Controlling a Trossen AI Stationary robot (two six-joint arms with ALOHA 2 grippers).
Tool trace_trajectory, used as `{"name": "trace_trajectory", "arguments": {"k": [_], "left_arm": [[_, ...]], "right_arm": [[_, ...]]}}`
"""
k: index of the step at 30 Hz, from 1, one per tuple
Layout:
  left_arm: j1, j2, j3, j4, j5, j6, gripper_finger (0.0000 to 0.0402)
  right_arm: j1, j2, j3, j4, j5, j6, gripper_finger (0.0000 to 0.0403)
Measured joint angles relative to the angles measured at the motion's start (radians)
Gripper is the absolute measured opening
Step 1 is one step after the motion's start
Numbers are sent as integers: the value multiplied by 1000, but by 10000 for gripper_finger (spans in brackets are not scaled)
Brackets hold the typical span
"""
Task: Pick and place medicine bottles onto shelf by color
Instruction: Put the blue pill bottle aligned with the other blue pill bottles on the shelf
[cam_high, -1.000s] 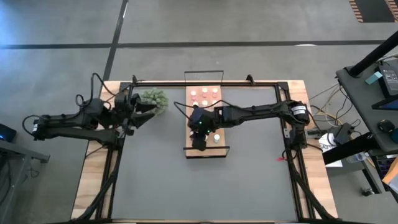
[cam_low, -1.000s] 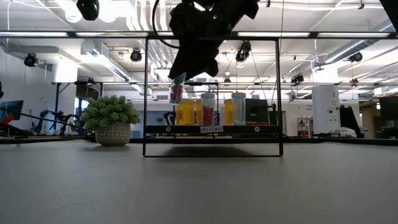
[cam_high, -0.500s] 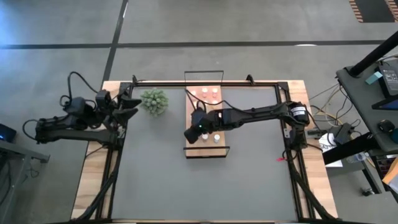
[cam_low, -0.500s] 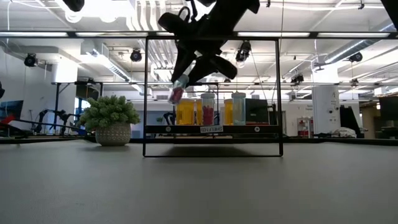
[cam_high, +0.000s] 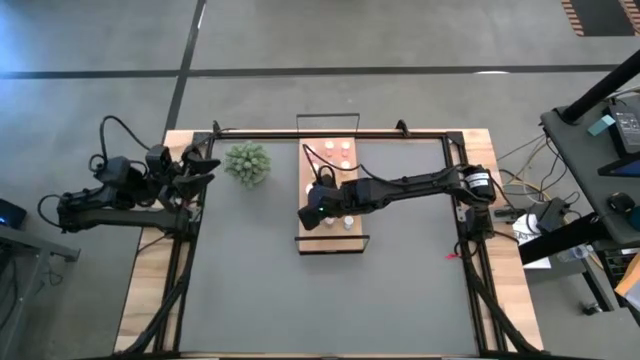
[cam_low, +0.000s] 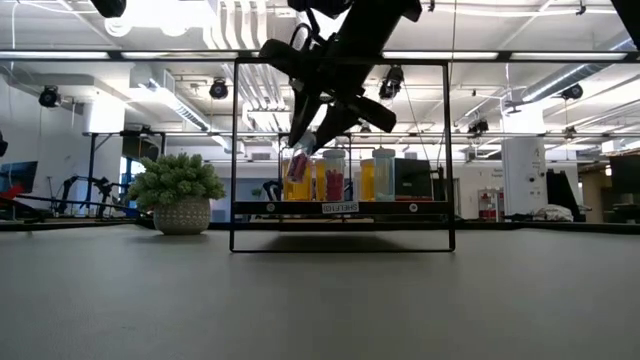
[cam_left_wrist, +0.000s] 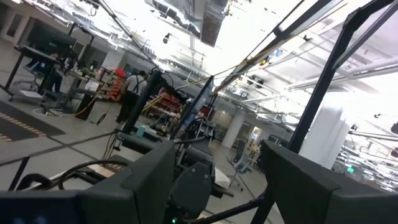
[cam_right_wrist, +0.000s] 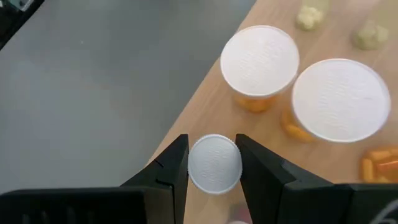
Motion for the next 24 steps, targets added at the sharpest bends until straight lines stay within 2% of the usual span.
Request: {"name": "trace_trajectory", "arguments": {"k": [8, 14, 20, 24], "left_arm": [[0, -31, 0, -8, 0, 1, 224], [0, -59, 0, -70, 1, 1, 224], [0, -81, 0, -131, 1, 1, 224], [0, -88, 0, -161, 1, 0, 224]], "right_arm": [[0, 19, 12, 6, 1, -46, 107], [0, 19, 48, 11, -26, -352, 107], [-3, 19, 93, 12, -208, -711, 107], [-18, 18, 137, -8, -474, -999, 107]]}}
